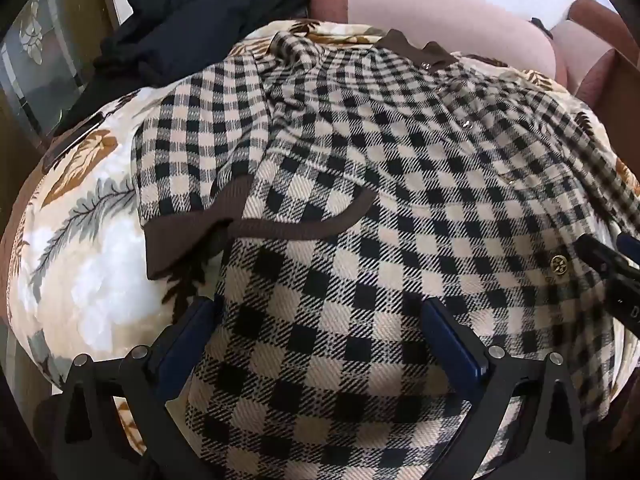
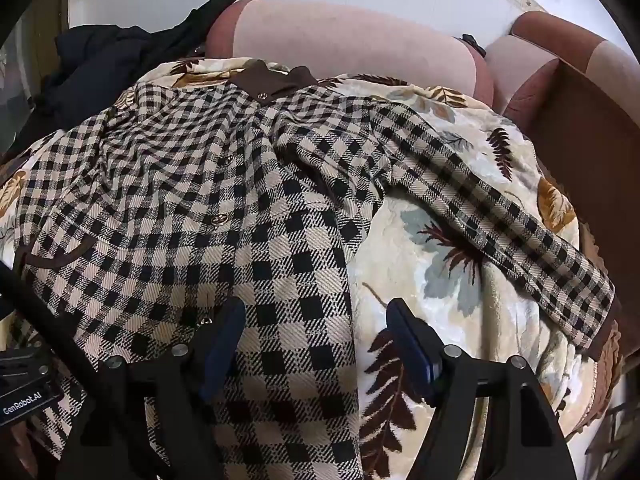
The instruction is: Fold large clothes
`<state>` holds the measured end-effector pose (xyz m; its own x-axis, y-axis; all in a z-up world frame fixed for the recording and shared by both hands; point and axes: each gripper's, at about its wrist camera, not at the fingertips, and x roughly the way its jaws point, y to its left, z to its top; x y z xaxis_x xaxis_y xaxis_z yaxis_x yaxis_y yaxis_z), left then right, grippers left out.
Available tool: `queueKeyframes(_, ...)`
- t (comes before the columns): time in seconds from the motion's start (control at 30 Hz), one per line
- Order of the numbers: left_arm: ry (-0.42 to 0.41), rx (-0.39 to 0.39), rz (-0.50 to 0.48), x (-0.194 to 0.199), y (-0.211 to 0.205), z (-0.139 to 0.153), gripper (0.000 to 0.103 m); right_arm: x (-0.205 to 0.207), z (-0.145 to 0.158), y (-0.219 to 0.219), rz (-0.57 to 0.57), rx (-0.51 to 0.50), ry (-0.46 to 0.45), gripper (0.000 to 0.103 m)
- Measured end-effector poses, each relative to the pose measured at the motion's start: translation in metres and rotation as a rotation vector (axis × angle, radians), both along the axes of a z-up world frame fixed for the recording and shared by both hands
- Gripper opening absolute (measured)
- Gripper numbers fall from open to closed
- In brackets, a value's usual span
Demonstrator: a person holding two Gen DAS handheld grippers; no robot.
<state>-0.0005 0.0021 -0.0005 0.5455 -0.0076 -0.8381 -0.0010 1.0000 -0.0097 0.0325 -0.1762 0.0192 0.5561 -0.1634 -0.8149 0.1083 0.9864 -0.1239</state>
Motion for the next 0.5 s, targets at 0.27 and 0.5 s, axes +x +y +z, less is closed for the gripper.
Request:
queueKeyframes(0.27, 0.041, 0.032, 0.016, 0.0, 0.009, -0.023, 0.102, 0.0, -0.005, 0.001, -0.003, -0.002, 0.001, 0.078)
queueKeyframes(0.5, 0.047, 0.017, 0.043, -0.002, 0.006, -0.023, 0.102, -0.004, -0.009, 0.001, -0.006, 0.001, 0.003, 0.078)
